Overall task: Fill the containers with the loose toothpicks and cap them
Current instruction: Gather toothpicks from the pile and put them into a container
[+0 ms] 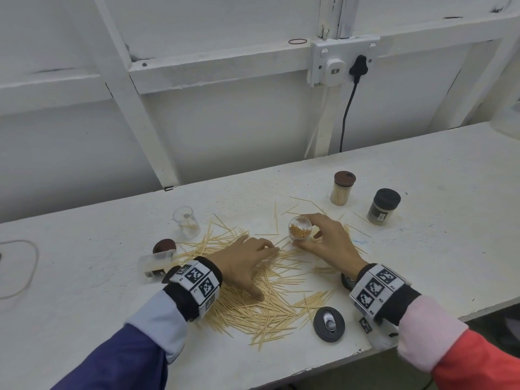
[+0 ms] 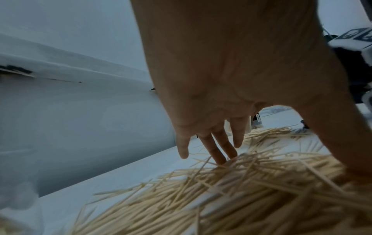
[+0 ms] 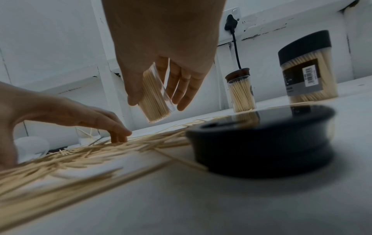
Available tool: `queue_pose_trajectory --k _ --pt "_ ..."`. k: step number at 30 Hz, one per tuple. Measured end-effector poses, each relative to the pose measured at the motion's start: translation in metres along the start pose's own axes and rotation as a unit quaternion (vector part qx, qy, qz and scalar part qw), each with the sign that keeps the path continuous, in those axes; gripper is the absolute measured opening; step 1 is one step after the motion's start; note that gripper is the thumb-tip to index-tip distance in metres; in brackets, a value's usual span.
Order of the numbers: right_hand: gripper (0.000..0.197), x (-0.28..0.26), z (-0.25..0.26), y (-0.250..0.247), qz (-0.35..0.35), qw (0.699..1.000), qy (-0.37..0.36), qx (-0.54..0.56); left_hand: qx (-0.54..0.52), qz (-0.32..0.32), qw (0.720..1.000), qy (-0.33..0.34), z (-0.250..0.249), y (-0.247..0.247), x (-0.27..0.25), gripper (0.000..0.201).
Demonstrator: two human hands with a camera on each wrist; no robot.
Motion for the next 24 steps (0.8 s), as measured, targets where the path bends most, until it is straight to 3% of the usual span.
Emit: queue_pose_trajectory --k 12,18,24 --pt "0.05 0.0 0.002 0.0 0.008 1.0 0.007 -0.003 -0.042 -0.099 0.994 0.021 0.006 -0.009 0.013 0.069" --pt "0.049 0.0 0.002 0.0 0.008 1.0 0.013 -0.005 0.002 -0.142 0.99 0.022 -0.001 -0.015 0.019 0.038" --pt "0.049 0.0 0.001 0.0 0.009 1.0 0.011 -0.009 0.053 -0.171 0.984 0.022 -0.005 -0.018 0.025 0.028"
Point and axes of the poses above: each hand's wrist, its own x-axis towards the middle knuckle, its own y-axis out of the palm, z = x × y, the point moved 8 cm from there along x, towards the middle knuckle, and after that the axes turned 15 degrees about -y, right-handed, at the moved point
